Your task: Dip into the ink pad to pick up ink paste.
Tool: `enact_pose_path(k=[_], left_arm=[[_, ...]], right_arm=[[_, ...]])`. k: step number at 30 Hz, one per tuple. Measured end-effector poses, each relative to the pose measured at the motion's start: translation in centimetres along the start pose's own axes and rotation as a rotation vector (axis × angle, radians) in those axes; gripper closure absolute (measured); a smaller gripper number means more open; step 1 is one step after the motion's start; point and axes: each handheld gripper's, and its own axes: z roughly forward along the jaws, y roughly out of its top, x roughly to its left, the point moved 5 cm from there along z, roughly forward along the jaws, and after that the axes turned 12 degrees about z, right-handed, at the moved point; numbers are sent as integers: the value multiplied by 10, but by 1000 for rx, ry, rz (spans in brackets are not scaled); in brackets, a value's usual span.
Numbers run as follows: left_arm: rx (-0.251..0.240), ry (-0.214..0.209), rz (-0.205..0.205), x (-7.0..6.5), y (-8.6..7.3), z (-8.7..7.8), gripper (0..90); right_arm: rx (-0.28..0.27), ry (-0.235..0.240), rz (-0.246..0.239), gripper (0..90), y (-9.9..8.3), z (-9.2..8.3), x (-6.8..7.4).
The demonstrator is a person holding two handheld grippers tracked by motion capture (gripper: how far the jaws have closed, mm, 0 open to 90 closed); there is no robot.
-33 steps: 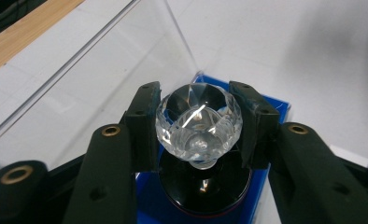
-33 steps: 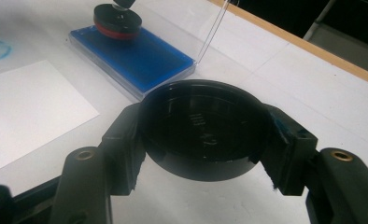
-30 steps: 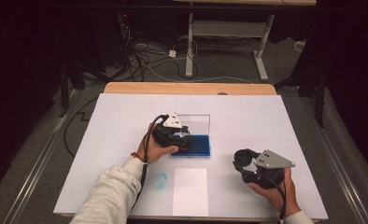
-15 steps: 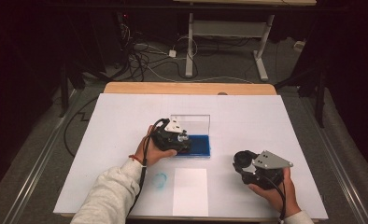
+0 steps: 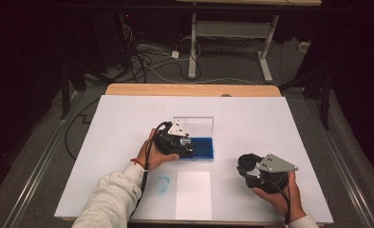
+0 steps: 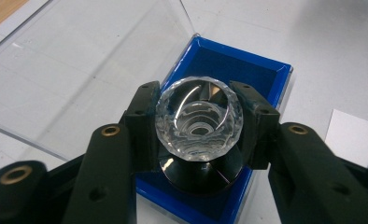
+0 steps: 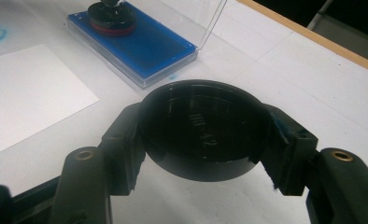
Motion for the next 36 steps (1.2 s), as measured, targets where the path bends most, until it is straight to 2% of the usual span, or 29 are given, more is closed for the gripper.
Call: enact_pose_path(k=[3,6,17,20,24,28,36], left_arm=[[12,1,1,0,1,0,548],[11,-1,-2,0,0,-1,548],[27,-5,3,0,1,-1,548],[37,-17,10,0,1,-2,547],[49,-12,16,0,2,-1,547],[43,-20,-1,1,1,-1,546],[83,-15,20,0,4,-1,546]], right_arm=[[-3,0,0,386,0,0,0],[-3,20,27,386,0,0,0],[-1,14,15,386,0,0,0],[-13,8,7,386,1,-1,1],[-19,8,3,386,1,-2,1],[-18,4,-2,386,1,-2,1],[-21,-3,7,386,1,-3,-1]])
